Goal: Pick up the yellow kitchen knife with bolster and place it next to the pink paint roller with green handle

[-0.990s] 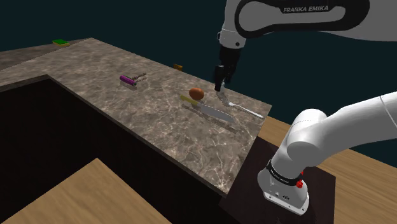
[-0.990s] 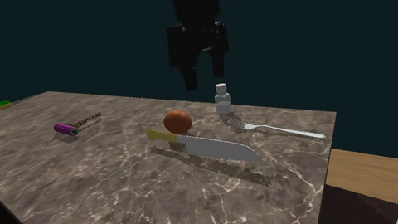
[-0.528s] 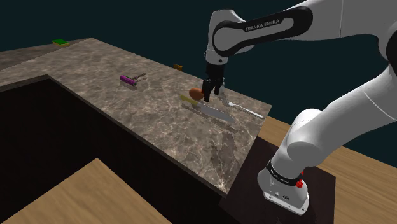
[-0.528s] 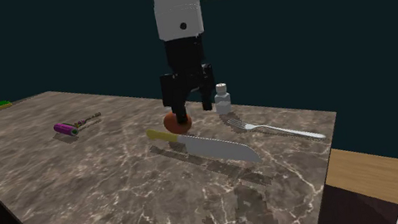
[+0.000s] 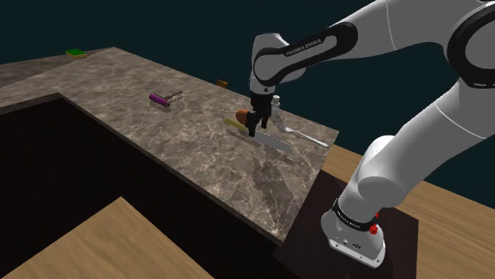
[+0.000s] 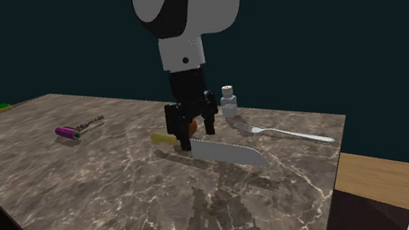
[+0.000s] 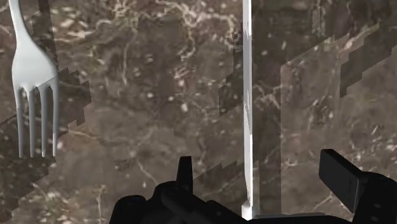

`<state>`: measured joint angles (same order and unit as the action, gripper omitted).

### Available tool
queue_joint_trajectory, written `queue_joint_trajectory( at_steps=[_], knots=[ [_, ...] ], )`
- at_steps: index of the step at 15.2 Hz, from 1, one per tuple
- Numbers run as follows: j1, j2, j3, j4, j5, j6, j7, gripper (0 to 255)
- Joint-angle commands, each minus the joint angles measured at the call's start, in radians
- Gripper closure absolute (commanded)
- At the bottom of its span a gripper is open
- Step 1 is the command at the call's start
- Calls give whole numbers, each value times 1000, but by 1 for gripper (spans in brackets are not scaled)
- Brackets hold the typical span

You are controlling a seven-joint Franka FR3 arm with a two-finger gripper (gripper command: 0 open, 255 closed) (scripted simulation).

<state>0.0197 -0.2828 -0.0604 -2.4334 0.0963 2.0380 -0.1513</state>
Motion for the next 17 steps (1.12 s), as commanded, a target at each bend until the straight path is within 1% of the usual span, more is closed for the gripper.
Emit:
queue_joint_trajectory(
  at_steps=[1, 2, 10, 11, 17],
  knots=[
    [2, 10, 2, -20, 3, 30, 0, 0],
    [4, 18, 3, -34, 6, 53, -1, 0],
    [4, 18, 3, -34, 6, 53, -1, 0],
    [4, 18, 3, -34, 6, 53, -1, 255],
    [4, 18, 3, -34, 6, 53, -1, 255]
  ],
)
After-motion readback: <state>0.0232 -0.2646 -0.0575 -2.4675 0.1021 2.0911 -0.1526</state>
